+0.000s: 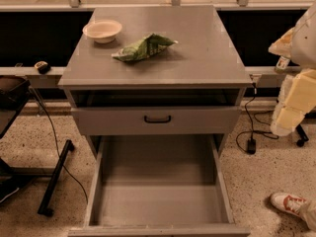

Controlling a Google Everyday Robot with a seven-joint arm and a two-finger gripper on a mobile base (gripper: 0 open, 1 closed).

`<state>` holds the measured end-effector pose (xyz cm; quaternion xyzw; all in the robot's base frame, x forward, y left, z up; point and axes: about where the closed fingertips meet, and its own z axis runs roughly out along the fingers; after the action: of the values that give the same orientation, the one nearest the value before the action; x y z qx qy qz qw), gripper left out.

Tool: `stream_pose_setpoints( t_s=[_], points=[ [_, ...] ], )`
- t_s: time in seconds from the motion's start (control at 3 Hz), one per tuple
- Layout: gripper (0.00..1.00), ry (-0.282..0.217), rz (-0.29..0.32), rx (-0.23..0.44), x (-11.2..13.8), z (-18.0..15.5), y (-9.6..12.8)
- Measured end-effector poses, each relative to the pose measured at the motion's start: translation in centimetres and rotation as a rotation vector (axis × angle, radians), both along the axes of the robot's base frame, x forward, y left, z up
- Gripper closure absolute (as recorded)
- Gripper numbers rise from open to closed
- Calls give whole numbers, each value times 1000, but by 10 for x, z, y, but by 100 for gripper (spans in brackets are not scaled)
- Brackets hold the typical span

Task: Place green jalapeno chip bag into middle drawer

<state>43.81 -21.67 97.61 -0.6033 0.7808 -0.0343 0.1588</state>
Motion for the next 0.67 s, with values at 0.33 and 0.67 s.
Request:
stream_pose_setpoints(
  t_s=[0.33, 0.67],
  points=[
    [0, 0, 0, 0, 0, 0, 0],
    [0, -24, -22, 7, 14, -1, 7]
  ],
)
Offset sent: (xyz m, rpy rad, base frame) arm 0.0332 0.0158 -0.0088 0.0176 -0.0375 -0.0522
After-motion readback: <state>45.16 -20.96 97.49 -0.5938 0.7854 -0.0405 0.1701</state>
